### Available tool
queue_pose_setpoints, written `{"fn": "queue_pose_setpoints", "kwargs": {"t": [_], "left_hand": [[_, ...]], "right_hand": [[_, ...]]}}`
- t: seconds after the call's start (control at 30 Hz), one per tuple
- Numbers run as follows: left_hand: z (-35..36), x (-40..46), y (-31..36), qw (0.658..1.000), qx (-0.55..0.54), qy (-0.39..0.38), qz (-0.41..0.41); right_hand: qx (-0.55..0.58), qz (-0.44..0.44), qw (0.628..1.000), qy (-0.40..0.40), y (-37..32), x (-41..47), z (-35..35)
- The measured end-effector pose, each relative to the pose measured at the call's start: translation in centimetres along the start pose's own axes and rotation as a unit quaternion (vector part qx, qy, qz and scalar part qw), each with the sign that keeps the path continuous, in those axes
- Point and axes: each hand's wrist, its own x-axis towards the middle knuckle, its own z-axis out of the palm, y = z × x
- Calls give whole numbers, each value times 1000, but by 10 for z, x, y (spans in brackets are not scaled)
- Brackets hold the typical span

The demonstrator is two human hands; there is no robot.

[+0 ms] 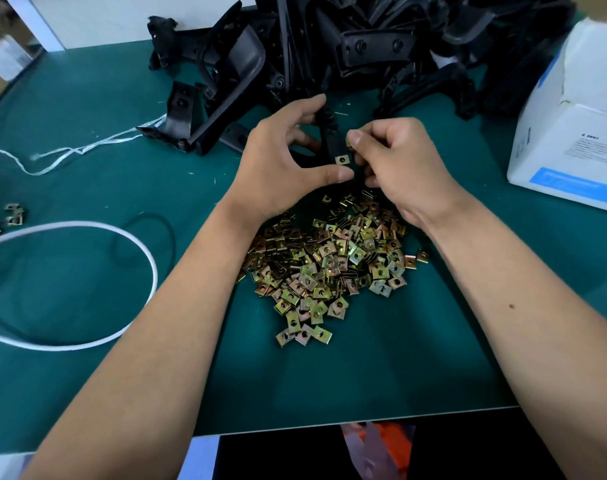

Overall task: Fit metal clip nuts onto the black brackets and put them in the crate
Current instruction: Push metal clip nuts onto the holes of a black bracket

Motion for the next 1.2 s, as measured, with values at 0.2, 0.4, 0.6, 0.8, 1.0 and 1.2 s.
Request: {"fn": "queue_pose_setpoints", "kwargs": {"t": [0.2,0.4,0.6,0.8,1.0,1.2], "left_hand": [[0,-1,2,1000,4,-7,13],[-1,-2,4,998,41,-35,40],[0,-2,4,997,48,-40,46],[0,-1,2,997,51,-31,44],[0,-1,4,996,58,-31,58],[3,-1,4,994,80,-27,73]], "right_hand": [[39,-15,999,-10,2,0,-5],[68,-15,998,-9,0,2,-9],[77,-6,997,-17,-1,2,-13],[107,21,994,-23,-1,2,-10],[102,11,994,-28,1,2,-13],[93,4,995,-39,1,2,-17]]}}
